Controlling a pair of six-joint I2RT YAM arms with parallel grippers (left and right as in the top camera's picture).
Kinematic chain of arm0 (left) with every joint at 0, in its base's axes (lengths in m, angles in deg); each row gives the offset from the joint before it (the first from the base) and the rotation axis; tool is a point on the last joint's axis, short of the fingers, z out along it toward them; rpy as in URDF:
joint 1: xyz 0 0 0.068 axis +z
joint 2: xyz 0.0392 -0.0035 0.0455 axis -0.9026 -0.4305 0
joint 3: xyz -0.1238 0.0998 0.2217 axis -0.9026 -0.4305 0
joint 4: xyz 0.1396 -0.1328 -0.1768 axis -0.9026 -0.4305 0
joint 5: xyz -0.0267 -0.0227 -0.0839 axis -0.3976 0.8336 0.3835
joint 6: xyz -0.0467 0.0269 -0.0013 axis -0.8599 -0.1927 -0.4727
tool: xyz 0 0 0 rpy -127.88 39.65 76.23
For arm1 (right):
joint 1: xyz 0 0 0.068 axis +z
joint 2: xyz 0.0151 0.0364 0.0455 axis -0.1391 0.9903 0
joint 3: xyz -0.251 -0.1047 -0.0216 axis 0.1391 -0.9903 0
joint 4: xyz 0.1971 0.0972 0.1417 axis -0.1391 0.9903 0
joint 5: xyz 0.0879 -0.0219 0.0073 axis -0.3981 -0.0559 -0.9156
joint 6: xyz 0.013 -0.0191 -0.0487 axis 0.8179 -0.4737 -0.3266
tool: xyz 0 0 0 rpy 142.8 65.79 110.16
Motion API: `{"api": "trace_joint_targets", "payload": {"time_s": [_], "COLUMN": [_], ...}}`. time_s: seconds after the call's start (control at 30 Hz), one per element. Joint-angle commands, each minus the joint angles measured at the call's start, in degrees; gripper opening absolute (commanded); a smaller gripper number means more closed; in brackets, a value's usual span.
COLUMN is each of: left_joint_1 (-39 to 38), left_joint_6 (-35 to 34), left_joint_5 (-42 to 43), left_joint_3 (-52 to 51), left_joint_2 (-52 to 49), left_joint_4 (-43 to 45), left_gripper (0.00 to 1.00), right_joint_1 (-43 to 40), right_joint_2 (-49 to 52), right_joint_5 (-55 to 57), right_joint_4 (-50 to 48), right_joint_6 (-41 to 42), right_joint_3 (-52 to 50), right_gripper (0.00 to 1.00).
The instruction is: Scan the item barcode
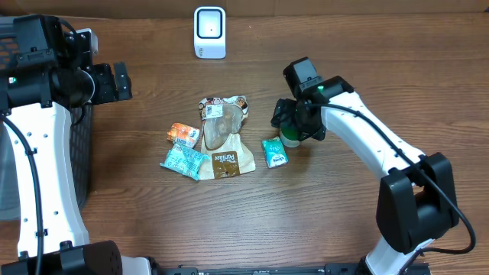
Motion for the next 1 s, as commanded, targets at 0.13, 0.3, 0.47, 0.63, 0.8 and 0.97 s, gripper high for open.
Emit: {"api": "trace_joint_targets", "payload": {"time_s": [0.13, 0.3, 0.47, 0.63, 0.8, 0.97], "left_joint_1": [-0.1, -0.1, -0.1, -0.1, -0.1, -0.1], "left_joint_6": [0.9, 0.9, 0.9, 0.9, 0.9, 0.9], "left_joint_5": [-0.2, -0.2, -0.2, -0.2, -0.2, -0.2], "left_joint_3": [1.5, 1.5, 1.5, 1.5, 1.5, 1.5], "left_joint_2": [0.2, 0.2, 0.2, 0.2, 0.2, 0.2], "left_joint_4": [0.0, 0.0, 0.0, 0.0, 0.0, 0.0], "left_gripper": [0.99, 1.0, 0.99, 1.0, 1.0, 1.0], "right_joint_1": [0.0, 0.0, -0.1, -0.2, -0.2, -0.2], "right_joint_2": [0.2, 0.2, 0.2, 0.2, 0.2, 0.2], "right_joint_5": [1.9, 2.5, 2.7, 2.7, 2.7, 2.7], "right_joint_4": [-0.3, -1.9, -3.6, -4.1, -4.2, -4.2], "right_joint_6": [-0.7, -1.8, -2.5, -7.5, -13.1, -21.0], "right_joint_3": [-0.4, -2.3, -3.8, -3.8, -3.7, -1.8], "right_gripper": [0.76, 0.75, 0.7, 0.57, 0.38, 0.29]}}
